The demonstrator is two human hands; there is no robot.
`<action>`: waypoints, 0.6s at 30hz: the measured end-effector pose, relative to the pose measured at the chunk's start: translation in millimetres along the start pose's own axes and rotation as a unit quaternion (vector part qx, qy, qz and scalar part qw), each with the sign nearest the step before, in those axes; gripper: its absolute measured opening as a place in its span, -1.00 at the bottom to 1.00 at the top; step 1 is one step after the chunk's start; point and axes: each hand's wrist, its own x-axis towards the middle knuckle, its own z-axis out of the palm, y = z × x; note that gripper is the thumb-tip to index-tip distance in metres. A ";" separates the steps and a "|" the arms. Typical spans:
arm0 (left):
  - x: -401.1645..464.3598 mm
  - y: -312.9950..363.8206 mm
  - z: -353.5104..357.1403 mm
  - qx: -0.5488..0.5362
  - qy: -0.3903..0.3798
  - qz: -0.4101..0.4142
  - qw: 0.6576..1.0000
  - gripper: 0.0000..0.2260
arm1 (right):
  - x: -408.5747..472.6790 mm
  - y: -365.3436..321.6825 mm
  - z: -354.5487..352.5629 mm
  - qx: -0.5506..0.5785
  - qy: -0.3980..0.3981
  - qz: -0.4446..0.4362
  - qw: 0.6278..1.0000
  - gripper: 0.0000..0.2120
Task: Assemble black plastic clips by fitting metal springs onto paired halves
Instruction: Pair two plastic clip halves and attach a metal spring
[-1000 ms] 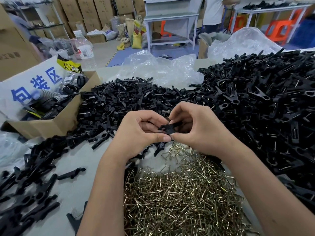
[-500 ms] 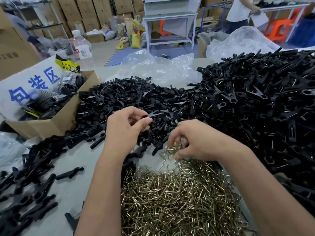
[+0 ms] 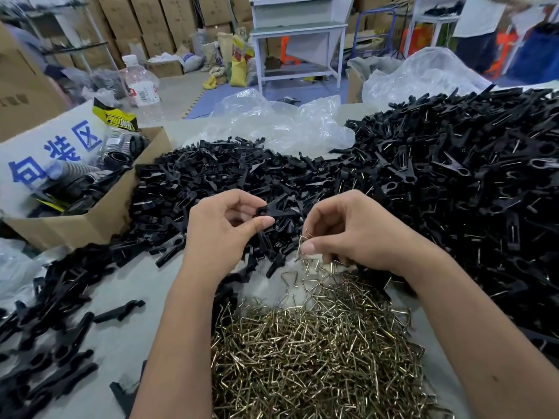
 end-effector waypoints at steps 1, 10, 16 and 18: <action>-0.3 0.7 0.2 0.000 0.003 -0.001 1.000 -0.80 | -0.6 0.2 -0.6 0.020 0.005 0.001 1.000 -0.89; -1.8 5.6 0.2 -0.006 0.020 -0.004 1.000 -0.81 | -0.6 -3.3 -2.5 0.138 0.059 0.013 0.989 -0.93; -1.4 3.6 0.0 -0.009 0.022 -0.010 1.000 -0.82 | -1.5 -5.1 -4.9 0.246 0.064 0.065 0.965 -0.94; -1.4 3.7 0.4 -0.011 0.023 -0.009 1.000 -0.82 | -0.3 -5.1 -3.2 0.234 0.082 0.070 0.966 -0.93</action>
